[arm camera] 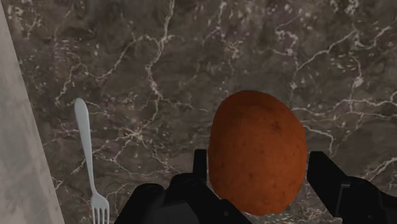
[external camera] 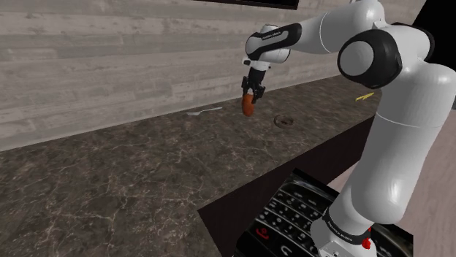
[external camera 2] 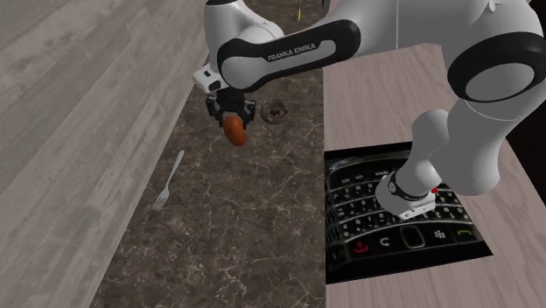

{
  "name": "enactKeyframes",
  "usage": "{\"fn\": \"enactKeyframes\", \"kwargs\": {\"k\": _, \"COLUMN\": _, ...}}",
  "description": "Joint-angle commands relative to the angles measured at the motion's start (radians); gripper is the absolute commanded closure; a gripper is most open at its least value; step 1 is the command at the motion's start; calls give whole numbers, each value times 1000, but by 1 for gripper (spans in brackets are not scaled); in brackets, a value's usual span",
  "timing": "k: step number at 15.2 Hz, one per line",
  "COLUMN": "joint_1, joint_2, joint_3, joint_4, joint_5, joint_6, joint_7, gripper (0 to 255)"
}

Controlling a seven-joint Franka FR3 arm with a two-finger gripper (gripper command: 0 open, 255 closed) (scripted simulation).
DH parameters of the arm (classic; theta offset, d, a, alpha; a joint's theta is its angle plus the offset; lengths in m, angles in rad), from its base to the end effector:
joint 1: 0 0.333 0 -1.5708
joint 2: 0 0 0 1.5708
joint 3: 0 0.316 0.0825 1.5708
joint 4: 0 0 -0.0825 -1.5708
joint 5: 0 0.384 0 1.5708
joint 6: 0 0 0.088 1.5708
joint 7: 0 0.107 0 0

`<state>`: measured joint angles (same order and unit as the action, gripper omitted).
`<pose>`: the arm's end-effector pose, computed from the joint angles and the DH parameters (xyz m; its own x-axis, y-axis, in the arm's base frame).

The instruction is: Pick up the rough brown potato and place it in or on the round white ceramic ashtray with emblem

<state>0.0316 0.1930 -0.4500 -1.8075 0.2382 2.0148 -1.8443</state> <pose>0.5715 -0.2234 0.4481 0.2272 0.9663 0.1213 0.9695 -0.2362 0.0656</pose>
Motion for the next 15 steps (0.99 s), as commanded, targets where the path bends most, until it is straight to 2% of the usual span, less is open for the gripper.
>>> {"fn": "enactKeyframes", "kwargs": {"k": 1, "joint_1": -20, "joint_2": -24, "joint_3": -17, "joint_4": -25, "joint_5": -7, "joint_6": -3, "joint_7": -37, "gripper": 255}}
{"fn": "enactKeyframes", "kwargs": {"k": 8, "joint_1": -100, "joint_2": -77, "joint_3": -83, "joint_4": -79, "joint_5": -23, "joint_6": -20, "joint_7": -179, "gripper": 255}}
{"fn": "enactKeyframes", "kwargs": {"k": 15, "joint_1": -190, "joint_2": -82, "joint_3": -153, "joint_4": -74, "joint_5": -20, "joint_6": -55, "joint_7": -337, "gripper": 255}}
